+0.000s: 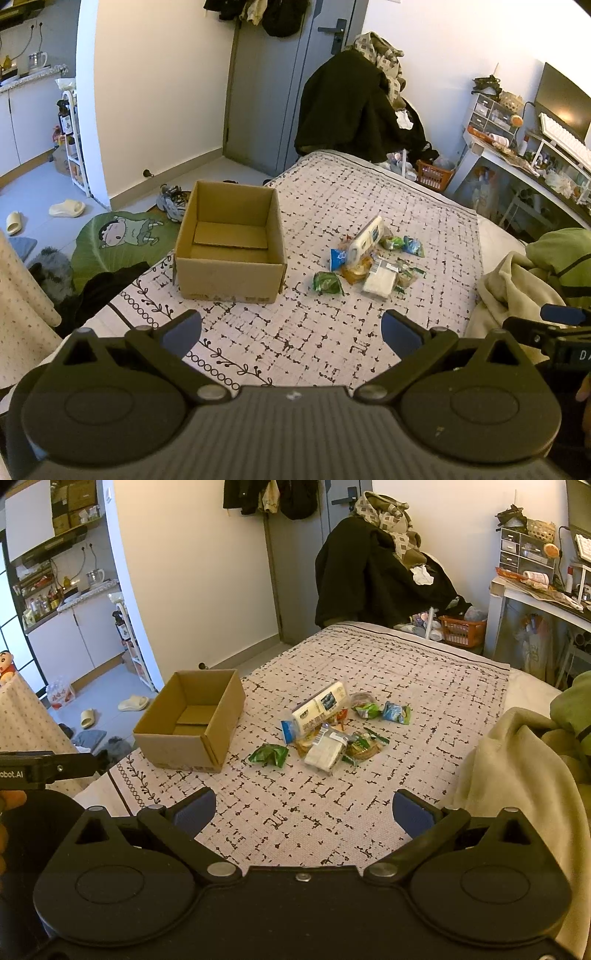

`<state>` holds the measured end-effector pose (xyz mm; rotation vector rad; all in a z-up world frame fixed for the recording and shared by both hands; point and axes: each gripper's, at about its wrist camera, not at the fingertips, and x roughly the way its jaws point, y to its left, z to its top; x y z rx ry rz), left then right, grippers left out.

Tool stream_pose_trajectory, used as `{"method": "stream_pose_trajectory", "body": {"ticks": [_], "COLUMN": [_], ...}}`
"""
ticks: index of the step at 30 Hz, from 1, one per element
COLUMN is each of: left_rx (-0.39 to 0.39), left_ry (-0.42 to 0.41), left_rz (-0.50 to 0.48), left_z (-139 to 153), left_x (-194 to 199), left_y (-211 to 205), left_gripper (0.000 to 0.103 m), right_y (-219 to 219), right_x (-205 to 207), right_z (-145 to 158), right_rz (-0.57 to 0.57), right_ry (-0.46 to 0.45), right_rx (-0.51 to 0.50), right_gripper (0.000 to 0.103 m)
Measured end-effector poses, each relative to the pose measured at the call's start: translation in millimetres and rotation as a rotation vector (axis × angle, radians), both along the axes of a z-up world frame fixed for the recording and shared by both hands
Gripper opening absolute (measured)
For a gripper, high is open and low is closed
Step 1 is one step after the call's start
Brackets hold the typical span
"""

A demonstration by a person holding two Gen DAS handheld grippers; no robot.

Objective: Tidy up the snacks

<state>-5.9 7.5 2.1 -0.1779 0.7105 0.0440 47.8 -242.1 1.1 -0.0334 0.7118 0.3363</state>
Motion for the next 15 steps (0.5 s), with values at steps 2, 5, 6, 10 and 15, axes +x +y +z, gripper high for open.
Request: {"method": "stream_pose_trajectory", "body": {"ticks": [2,5,6,10,15], "left_rx": [0.003,0.003,0.003,0.007,0.004], "left_ry": [-0.002,-0.004,-0.003,-0.004,-0.003], "left_rz": [0.002,0.003,0.003,0.004,0.001], "left_z": [0.4,0.9,1.2,1.4,2.9], "left_x": [-0.6,-1.2,-1.0,-0.8,-0.6], "left_y": [-0.4,-0.5,-0.7,-0.7,0.2], "left_gripper": [0.102,0.102,0.102,0.102,0.102], "right_y": [-0.7,-0.6,-0.6,-0.2,-1.1], "right_x": [0.1,-0.1,0.0,0.2,-0.5], "right_z": [-0.3,-0.5,-0.5,-0.8,-1.0], "right_rz": [0.000,0.000,0.000,-0.001,-0.001], "right_ry": [-0.001,-0.001,-0.001,-0.001,-0.007], "right_rx": [0.002,0.001,0.001,0.001,-0.003], "right_gripper": [0.103,0.103,0.103,0.103,0.103]}}
